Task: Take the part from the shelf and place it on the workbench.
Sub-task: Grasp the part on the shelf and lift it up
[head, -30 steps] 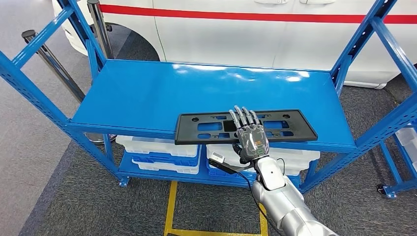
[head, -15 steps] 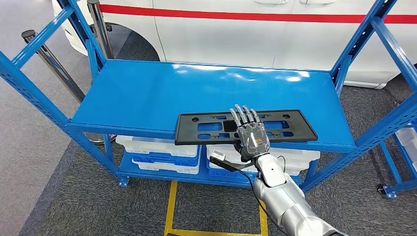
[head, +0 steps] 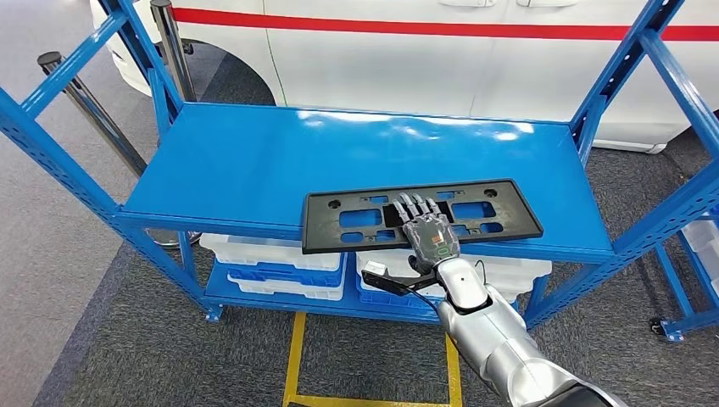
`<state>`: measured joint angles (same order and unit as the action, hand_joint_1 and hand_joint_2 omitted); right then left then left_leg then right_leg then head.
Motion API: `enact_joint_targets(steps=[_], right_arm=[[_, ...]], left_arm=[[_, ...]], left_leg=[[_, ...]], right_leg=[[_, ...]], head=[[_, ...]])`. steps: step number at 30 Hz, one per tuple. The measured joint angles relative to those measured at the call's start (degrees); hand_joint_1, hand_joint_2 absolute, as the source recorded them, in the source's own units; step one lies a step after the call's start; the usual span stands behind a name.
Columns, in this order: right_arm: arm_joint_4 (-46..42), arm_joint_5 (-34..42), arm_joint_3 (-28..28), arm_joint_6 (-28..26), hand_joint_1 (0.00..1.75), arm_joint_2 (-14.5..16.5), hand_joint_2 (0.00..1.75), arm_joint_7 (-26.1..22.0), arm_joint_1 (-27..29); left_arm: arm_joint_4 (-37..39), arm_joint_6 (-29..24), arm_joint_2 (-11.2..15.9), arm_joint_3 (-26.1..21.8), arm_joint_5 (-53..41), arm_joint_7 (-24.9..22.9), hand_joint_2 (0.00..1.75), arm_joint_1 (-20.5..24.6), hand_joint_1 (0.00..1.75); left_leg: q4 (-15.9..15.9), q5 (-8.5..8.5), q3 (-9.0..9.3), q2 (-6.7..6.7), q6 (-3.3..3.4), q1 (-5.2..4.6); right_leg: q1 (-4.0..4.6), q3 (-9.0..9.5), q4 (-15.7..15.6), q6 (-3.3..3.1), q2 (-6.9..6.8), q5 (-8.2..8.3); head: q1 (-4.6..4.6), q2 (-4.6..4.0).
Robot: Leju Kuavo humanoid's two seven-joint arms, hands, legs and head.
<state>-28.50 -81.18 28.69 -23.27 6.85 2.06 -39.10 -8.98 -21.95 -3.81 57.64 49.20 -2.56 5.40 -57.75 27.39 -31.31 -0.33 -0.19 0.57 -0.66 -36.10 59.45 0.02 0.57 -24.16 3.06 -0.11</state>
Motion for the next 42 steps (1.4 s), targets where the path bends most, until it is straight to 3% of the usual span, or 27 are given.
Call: enact_joint_targets(steps=[6, 9, 11, 13, 14, 15, 42], right_arm=[[1.16, 0.01, 1.37, 1.56, 0.00, -0.03, 1.75, 0.46, -0.65], [1.51, 0.41, 1.95, 1.58, 0.13, -0.03, 1.75, 0.66, -0.79], [1.62, 0.91, 2.14, 1.46, 0.57, -0.03, 1.75, 0.68, -0.82], [1.69, 1.20, 2.21, 1.32, 1.20, -0.03, 1.75, 0.71, -0.82], [1.73, 1.30, 2.23, 1.21, 1.39, -0.03, 1.75, 0.74, -0.82], [1.75, 1.45, 2.26, 0.97, 1.45, -0.03, 1.75, 0.78, -0.82], [1.87, 3.02, 2.98, -1.61, 1.40, -0.03, 1.75, 0.93, -1.18]], left_arm=[[0.00, -0.02, 0.01, 0.00, 0.09, 0.00, 1.75, 0.00, 0.00], [0.00, -0.04, 0.01, 0.01, 0.22, -0.02, 1.75, 0.00, 0.00], [0.00, -0.05, 0.01, 0.02, 0.49, -0.08, 1.75, 0.00, 0.00], [0.00, -0.06, 0.01, 0.05, 0.69, -0.14, 1.75, 0.00, 0.00], [0.00, -0.06, 0.01, 0.06, 0.74, -0.16, 1.75, 0.00, 0.00], [0.00, -0.06, 0.01, 0.07, 0.78, -0.17, 1.75, 0.00, 0.00], [0.00, -0.06, 0.05, 0.15, 0.85, -0.26, 1.75, 0.01, 0.00]], left_leg=[[0.00, 0.00, 0.00, 0.00, 0.00, 0.00], [0.00, 0.00, 0.00, 0.00, 0.00, 0.00], [0.00, 0.00, 0.00, 0.00, 0.00, 0.00], [0.00, 0.00, 0.00, 0.00, 0.00, 0.00], [0.00, 0.00, 0.00, 0.00, 0.00, 0.00], [0.00, 0.00, 0.00, 0.00, 0.00, 0.00], [0.00, 0.01, 0.05, -0.02, 0.01, 0.00]], right_leg=[[0.00, 0.00, 0.00, 0.00, 0.00, 0.00], [0.00, 0.00, 0.00, 0.00, 0.00, 0.00], [0.00, 0.00, 0.00, 0.00, 0.00, 0.00], [0.00, 0.00, 0.00, 0.00, 0.00, 0.00], [0.00, 0.00, 0.00, 0.00, 0.00, 0.00], [0.00, 0.00, 0.00, 0.00, 0.00, 0.00], [-0.01, 0.08, 0.00, 0.01, -0.06, -0.01]], head=[[0.00, 0.00], [0.00, 0.00], [0.00, 0.00], [0.00, 0.00], [0.00, 0.00], [0.00, 0.00], [0.00, 0.00]])
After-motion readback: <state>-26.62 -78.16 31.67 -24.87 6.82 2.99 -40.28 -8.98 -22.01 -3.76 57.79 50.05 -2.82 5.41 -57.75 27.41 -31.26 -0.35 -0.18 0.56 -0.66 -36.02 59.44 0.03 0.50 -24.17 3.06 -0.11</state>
